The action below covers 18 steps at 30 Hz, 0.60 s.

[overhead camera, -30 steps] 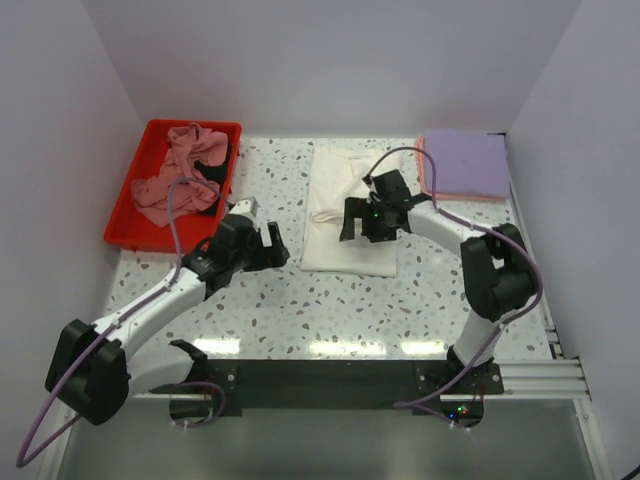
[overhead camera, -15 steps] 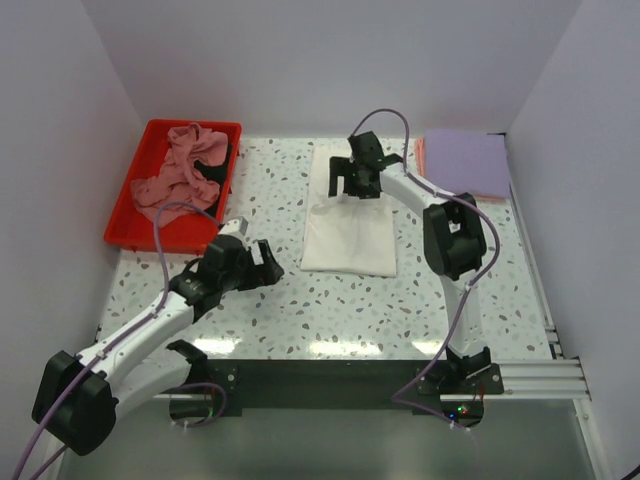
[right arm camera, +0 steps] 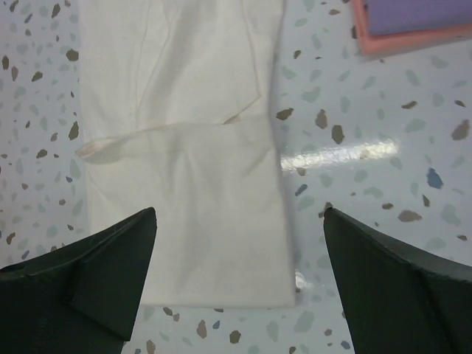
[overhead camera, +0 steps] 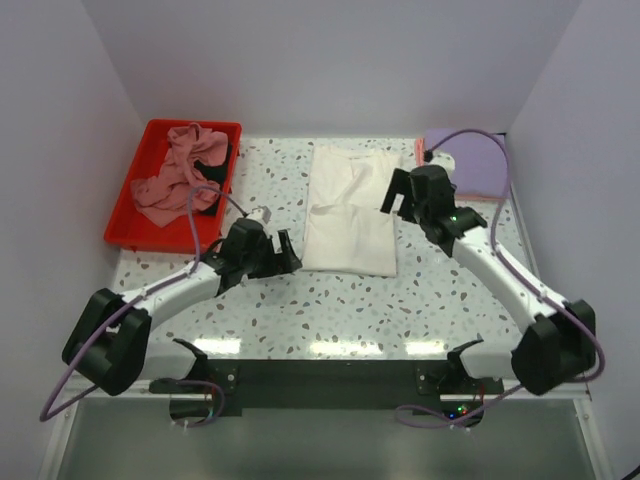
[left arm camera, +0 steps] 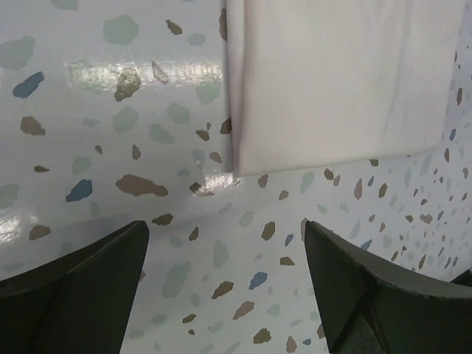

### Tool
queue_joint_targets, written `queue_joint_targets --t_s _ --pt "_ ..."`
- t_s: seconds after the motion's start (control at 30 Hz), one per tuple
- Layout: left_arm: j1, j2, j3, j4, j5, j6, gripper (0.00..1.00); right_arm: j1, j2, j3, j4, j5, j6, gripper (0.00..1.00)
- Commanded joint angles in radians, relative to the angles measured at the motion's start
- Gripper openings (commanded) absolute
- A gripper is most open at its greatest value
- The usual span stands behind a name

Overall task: Fold and stack the t-shirts
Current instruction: Fold the tshirt

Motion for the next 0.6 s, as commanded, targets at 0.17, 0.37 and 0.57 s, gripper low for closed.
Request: queue_joint_targets --t_s 0.17,0.37,0.57 --pt "-0.052 0.203 0.134 0.172 0.098 0.024 0.73 -0.011 -0.266 -0.233 -0.05 0.164 0.075 0.99" --pt "-0.087 0.258 0.127 0.186 0.087 0.005 0.57 -0.013 -0.28 -0.244 -0.103 0.173 0.055 0.99" --pt "-0.095 0.315 0.134 0.184 0.044 -0.005 0.43 -0.013 -0.276 -0.261 -0.1 0.127 0.052 0.99"
